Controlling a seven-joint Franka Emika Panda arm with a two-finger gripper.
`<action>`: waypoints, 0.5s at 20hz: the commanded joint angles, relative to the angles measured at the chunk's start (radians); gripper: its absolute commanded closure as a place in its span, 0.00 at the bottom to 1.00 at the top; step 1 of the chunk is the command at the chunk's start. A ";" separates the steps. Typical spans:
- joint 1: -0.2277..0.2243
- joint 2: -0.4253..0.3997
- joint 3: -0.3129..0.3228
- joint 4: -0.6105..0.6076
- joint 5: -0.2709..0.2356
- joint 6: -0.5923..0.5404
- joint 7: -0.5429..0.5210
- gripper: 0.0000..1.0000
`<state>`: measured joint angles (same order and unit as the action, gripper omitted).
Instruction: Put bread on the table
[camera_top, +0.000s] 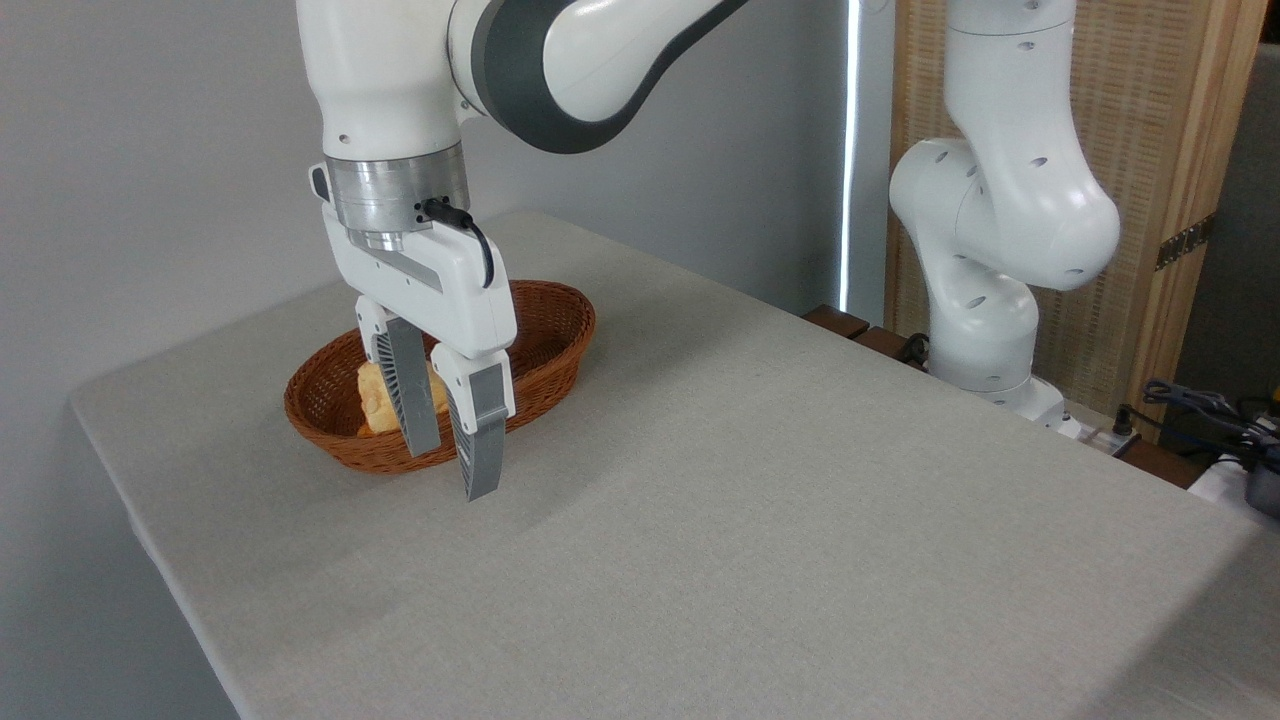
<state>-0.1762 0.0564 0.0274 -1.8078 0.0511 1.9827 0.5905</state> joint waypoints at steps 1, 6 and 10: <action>-0.011 -0.009 0.008 0.007 -0.037 -0.001 0.064 0.00; -0.014 -0.006 0.002 0.007 -0.034 -0.013 0.072 0.00; -0.012 -0.009 0.008 0.007 -0.036 -0.013 0.074 0.00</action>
<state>-0.1841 0.0586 0.0223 -1.8039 0.0337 1.9831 0.6416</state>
